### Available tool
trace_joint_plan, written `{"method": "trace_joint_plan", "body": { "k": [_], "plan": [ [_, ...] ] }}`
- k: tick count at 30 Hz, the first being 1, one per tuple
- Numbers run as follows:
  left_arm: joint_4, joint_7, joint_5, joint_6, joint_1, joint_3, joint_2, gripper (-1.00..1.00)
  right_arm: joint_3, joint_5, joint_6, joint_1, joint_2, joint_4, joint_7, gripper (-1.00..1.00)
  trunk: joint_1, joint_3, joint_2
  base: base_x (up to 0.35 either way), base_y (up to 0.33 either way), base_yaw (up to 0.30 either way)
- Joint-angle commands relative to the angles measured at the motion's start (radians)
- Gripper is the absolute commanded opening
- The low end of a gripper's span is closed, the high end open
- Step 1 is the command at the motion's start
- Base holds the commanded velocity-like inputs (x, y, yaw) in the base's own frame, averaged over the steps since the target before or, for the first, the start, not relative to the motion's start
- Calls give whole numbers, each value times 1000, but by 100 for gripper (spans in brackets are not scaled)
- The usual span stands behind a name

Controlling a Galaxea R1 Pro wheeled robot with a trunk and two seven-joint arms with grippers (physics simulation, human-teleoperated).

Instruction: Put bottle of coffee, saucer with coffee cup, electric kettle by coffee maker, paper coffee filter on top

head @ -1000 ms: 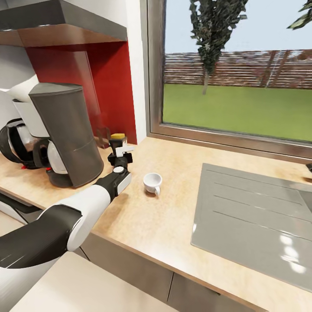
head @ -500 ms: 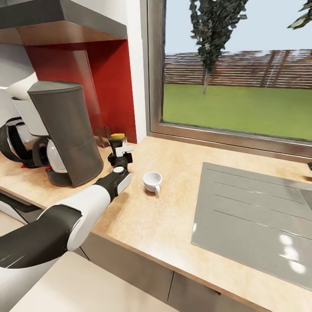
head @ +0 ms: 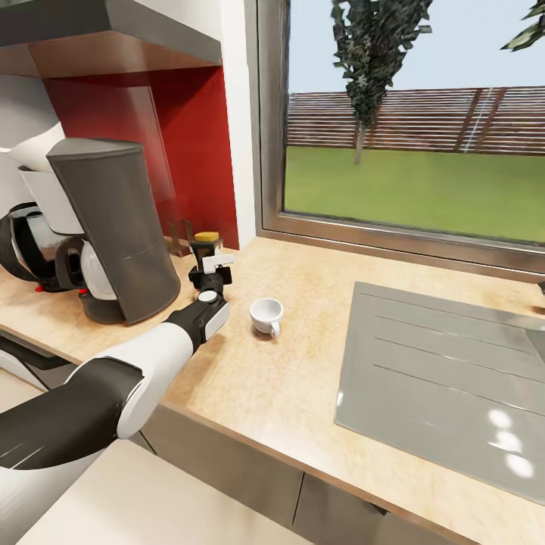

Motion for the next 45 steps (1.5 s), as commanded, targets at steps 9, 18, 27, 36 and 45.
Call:
{"method": "trace_joint_plan", "body": {
  "k": [9,18,27,36,45],
  "plan": [
    [2,4,17,-2,0,1,0,-100,5,-11,-1,0,-1,-1,6,100,0,-1,0,0,0,0],
    [3,6,17,-1,0,1,0,-100,5,-11,-1,0,-1,-1,6,100,0,-1,0,0,0,0],
    [3,6,17,-1,0,1,0,100,5,-11,-1,0,-1,-1,6,100,0,-1,0,0,0,0],
    [3,6,17,-1,0,3,0,100,5,-11,-1,0,-1,-1,6,100,0,-1,0,0,0,0],
    [3,6,17,-1,0,1,0,100,5,-11,-1,0,-1,-1,5,100,0,-1,0,0,0,0]
  ]
}}
